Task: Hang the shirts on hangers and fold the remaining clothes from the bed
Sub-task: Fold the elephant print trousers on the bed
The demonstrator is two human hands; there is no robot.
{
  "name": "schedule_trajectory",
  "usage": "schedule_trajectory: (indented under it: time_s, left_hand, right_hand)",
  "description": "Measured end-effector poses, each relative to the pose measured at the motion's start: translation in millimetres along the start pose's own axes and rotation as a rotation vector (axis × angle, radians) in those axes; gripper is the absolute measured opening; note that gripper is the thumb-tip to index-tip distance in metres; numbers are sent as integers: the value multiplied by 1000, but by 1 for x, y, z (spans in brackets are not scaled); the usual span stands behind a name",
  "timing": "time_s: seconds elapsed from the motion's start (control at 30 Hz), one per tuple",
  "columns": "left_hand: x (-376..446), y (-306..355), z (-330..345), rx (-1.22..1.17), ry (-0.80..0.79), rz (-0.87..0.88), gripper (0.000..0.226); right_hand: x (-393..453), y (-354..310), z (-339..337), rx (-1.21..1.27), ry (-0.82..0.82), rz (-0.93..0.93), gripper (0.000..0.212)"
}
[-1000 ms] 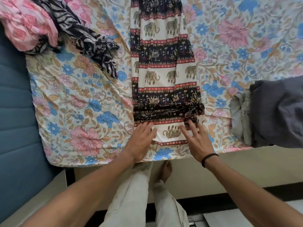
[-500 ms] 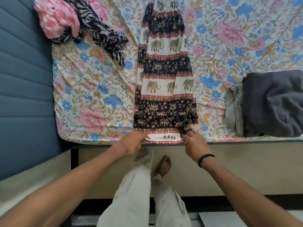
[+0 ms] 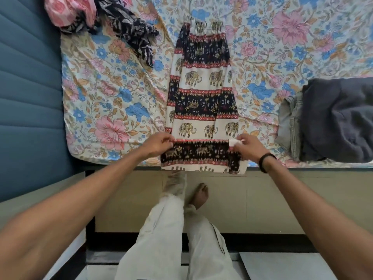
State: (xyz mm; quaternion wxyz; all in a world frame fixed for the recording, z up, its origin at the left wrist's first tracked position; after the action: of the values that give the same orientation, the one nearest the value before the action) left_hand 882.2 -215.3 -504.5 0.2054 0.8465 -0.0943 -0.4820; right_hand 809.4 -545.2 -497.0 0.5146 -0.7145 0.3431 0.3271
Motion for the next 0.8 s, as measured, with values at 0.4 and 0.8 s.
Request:
schedule_trajectory:
  time_s: [0.4,0.8]
  left_hand:
    - [16,23,23,786,487,223,53]
    - [1,12,81,1040,140,184,102]
  right_hand:
    - [4,20,29,-500,338,-632,56]
    - [5,63,49,-1136,67,-684,73]
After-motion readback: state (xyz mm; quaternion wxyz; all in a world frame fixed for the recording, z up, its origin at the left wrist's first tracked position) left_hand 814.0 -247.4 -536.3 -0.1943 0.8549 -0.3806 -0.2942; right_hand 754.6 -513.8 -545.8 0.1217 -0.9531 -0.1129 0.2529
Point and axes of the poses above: each hand's wrist, its own x-axis towards the middle knuckle, its own z-axis out of the palm, y = z × x, the point moved 3 cm from there along x, towards the middle knuckle, and after that the axes turned 15 degrees about x, right-handed, at the moved point
